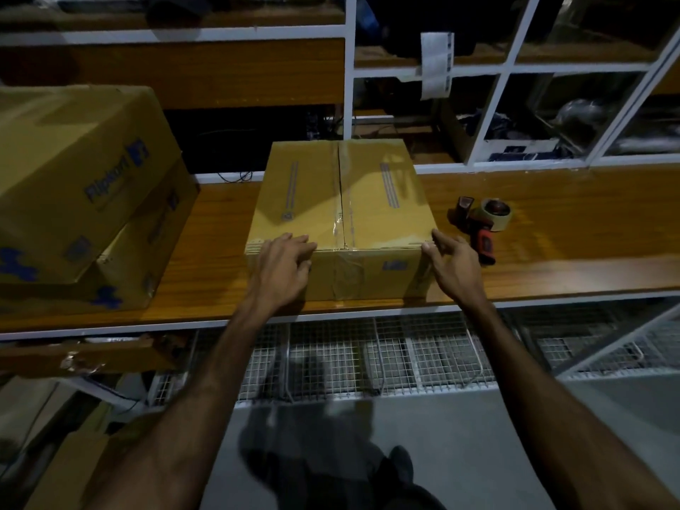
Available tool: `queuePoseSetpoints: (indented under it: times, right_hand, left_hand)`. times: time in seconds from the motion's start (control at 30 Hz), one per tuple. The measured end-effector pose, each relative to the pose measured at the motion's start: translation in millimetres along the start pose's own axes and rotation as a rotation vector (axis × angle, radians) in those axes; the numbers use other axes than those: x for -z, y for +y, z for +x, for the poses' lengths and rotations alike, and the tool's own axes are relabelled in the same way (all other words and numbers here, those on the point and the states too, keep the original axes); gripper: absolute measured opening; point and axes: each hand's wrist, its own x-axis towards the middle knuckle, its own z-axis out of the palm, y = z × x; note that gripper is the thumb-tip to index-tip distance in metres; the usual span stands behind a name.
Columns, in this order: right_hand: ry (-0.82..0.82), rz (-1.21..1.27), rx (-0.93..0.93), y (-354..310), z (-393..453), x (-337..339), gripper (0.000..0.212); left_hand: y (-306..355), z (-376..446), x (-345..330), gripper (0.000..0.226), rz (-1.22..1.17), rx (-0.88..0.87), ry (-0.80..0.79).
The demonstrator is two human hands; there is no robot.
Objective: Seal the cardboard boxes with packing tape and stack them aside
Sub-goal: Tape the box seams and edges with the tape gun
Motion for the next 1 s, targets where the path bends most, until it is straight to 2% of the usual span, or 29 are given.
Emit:
queuePoseSetpoints:
  times: [0.13, 0.23, 0.37, 0.47, 0.57, 0.67, 0.73, 0.87, 1.0]
  right_hand:
    - [-0.063, 0.163, 0.042, 18.0, 12.2, 17.7, 0.042]
    - [-0.044, 0.222, -0.009, 46.9, 36.0, 29.0, 0.031]
    - [-0.015, -0.085, -0.147, 100.5, 89.6, 44.5, 0.033]
    - [-0.152, -0.328, -0.306, 137.6, 130.4, 50.1, 0.032]
    - [-0.235, -0.373, -0.371, 159.3, 159.9, 46.0, 0.036]
    - [-0.286, -0.195, -0.321, 172.8, 183.9, 38.0, 0.045]
    - [-0.301, -0.051, -0.307, 190.0, 199.2, 32.5, 0.044]
    - [-0.232, 0.130, -0.375, 211.2, 210.5, 25.0, 0.027]
    - [-0.130, 0.318, -0.399, 194.0, 200.6, 30.0, 0.030]
  left_hand:
    - [41.8, 13.7, -19.4, 0.042, 0.032, -0.139, -0.041]
    - [79.9, 37.6, -33.8, 0.041, 0.011, -0.243, -0.070]
    - [132.1, 75.1, -53.8, 0.047, -0.029, -0.289, -0.132]
    - [158.6, 108.6, -72.5, 0.049, -0.018, -0.288, -0.193]
    - [176.2, 138.5, -87.7, 0.047, 0.020, -0.278, -0.222]
    - [182.0, 157.9, -97.8, 0.043, 0.027, -0.262, -0.209]
    - [179.8, 168.8, -104.7, 0.039, 0.017, -0.256, -0.204]
    - [177.0, 185.5, -114.5, 0.035, -0.040, -0.203, -0.180]
    - [184.6, 198.9, -115.7, 0.037, -0.120, -0.095, -0.144]
